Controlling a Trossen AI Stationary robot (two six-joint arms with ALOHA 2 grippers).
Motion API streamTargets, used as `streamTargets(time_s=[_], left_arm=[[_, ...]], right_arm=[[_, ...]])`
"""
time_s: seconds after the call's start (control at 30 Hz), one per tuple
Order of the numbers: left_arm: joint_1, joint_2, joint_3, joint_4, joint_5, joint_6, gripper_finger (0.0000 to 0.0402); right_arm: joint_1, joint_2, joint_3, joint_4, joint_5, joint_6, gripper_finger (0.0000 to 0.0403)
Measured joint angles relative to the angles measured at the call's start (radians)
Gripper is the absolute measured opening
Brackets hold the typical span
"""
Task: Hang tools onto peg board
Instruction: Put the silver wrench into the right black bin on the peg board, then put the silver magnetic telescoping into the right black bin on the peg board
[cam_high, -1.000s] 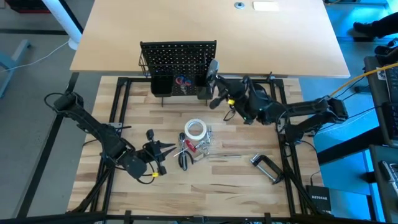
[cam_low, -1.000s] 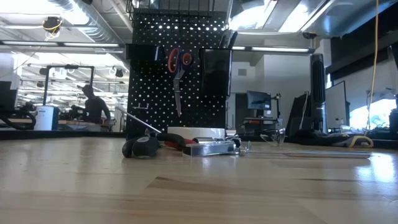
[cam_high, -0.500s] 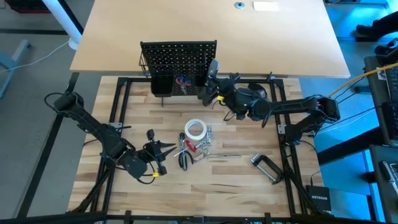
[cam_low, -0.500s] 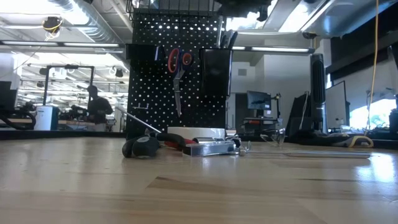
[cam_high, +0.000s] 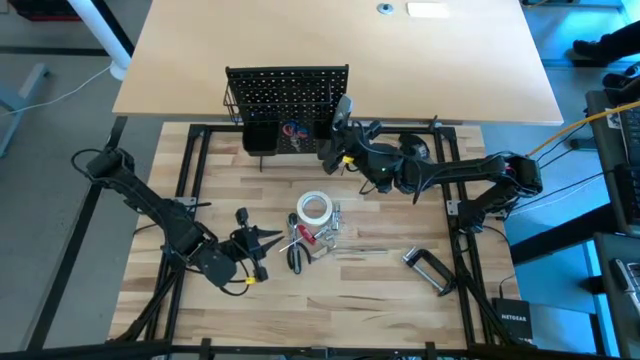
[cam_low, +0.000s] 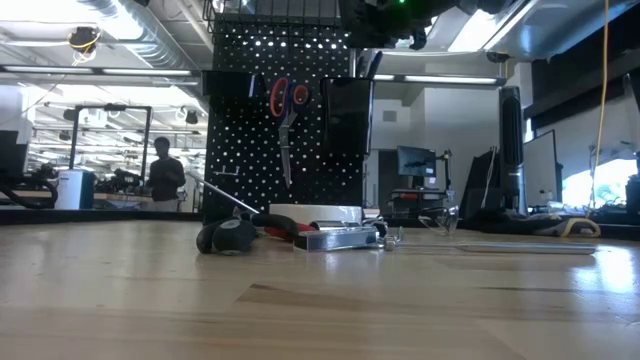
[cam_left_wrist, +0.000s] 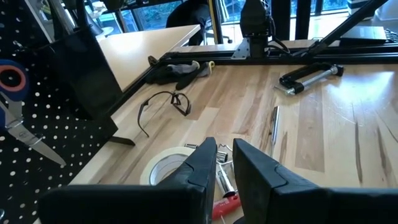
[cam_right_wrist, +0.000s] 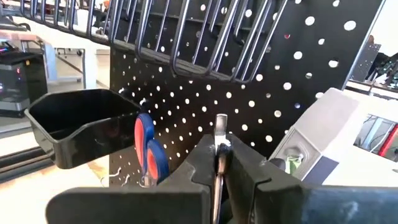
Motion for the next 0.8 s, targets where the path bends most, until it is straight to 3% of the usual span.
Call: streamTargets(time_s=[0.27,0.6,0.8], left_arm=[[0.000,0.000,0.000,0.000,0.000,-0.004,0.0045],[0.000,0.000,0.000,0.001,0.000,-0.008,0.0045],[-0.003,0.000,0.000,0.000,0.001,-0.008,0.0045]], right_arm=[[0.000,0.000,0.000,-0.017,0.002,-0.004,0.0034],[0.002,-0.008,0.007,-0.033,0.033,-0.015,0.0156],[0.066,-0.036,0.066,-0.108,0.037,-0.056,0.0188]])
